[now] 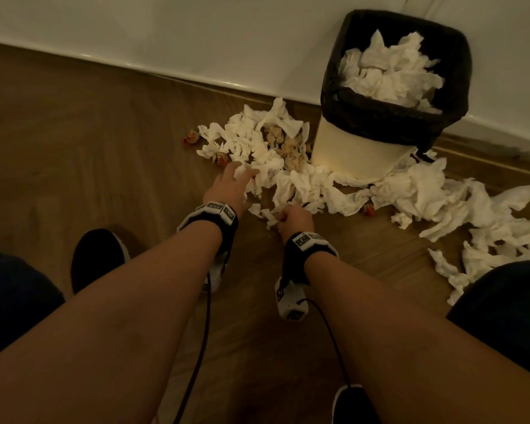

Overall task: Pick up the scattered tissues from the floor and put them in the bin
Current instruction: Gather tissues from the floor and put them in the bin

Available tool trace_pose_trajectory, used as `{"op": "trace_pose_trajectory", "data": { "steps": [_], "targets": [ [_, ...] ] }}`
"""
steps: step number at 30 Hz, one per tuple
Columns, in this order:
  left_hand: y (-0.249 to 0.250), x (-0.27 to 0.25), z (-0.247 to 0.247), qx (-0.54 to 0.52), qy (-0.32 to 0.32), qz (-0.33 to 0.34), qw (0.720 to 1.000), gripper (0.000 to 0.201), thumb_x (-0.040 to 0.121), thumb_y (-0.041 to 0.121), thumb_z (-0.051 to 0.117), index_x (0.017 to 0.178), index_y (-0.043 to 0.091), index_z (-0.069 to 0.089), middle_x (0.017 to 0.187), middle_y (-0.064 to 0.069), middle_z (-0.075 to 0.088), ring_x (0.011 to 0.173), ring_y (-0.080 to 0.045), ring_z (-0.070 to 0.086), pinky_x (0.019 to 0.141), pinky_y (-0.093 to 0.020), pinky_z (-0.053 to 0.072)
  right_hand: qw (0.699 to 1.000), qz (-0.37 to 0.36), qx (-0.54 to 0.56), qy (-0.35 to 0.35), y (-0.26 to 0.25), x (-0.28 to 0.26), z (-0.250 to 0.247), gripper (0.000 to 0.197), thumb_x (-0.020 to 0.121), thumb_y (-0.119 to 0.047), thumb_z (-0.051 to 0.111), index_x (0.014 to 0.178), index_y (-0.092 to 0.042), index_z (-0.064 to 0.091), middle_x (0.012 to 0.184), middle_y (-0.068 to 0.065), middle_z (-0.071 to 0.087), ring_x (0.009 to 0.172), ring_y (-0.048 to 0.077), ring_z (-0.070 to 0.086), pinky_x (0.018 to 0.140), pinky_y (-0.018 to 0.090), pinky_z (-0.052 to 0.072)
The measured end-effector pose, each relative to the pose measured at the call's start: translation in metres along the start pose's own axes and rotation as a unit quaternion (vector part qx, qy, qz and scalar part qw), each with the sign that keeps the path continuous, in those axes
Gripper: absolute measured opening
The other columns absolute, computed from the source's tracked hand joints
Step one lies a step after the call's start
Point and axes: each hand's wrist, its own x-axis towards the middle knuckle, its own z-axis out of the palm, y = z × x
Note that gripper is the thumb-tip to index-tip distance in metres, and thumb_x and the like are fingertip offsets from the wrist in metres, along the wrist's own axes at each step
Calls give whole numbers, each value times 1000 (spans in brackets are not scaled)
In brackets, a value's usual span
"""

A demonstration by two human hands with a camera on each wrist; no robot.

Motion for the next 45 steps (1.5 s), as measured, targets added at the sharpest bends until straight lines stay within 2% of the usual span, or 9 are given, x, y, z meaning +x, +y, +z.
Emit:
{"op": "trace_pose_trajectory", "data": {
  "steps": [12,16,20,23,26,32,37,42,45],
  "targets": [
    [-2,13,26,30,-63,-11,998,25,88,17,57,112,11,52,118,-10,48,101,-27,53,79,-36,45,995,-36,-29,88,0,-3,13,24,93,-10,51,112,0,61,141,8,33,109,30,54,93,35,44],
    [-1,13,24,-24,-27,-44,998,40,86,8,56,119,16,35,108,-14,53,85,-31,56,65,-37,43,997,-31,-55,49,-4,2,10,26,94,-12,50,117,-3,58,129,13,48,113,31,53,92,36,44],
    [-6,10,32,-57,43,-27,997,68,77,-7,61,122,31,27,129,-13,32,72,-29,56,61,-36,50,998,-16,27,61,-4,0,8,27,95,-10,42,120,-10,49,118,18,56,97,32,57,78,37,46],
    [-7,16,31,-44,-1,-33,998,72,83,0,57,138,31,23,139,-14,28,94,-37,57,76,-43,50,995,-21,64,69,-2,0,9,35,92,-7,46,126,-14,45,119,16,57,99,30,57,80,38,49],
    [-4,23,24,-6,-70,-43,997,45,93,23,47,137,17,36,137,-16,40,117,-39,48,91,-47,44,999,-20,-30,24,-1,4,6,31,94,-11,48,124,-6,54,124,16,56,113,31,54,92,37,45],
    [-2,17,14,20,-88,-45,995,33,92,16,52,124,14,55,123,-15,55,110,-33,54,88,-40,47,998,-31,-41,30,13,3,-5,27,92,-10,52,116,-4,63,122,14,59,112,31,56,93,33,44],
    [-3,8,2,-71,-34,-80,994,35,91,18,57,126,15,57,123,-11,60,111,-29,56,87,-33,46,989,19,142,22,22,-5,-31,23,93,-20,52,107,-9,67,108,9,65,103,27,59,88,31,47],
    [7,-1,-9,-253,8,-125,959,37,89,17,60,125,12,57,122,-13,61,112,-29,56,87,-29,44,932,42,359,16,17,-24,-56,33,93,-6,53,125,0,56,121,14,61,113,28,57,96,30,44],
    [21,-2,-23,-378,10,-122,918,51,87,17,64,135,12,47,128,-15,56,116,-30,53,89,-29,42,802,37,596,1,4,-43,-74,45,91,11,46,134,0,44,122,23,54,109,36,57,91,39,48]
  ]
}}
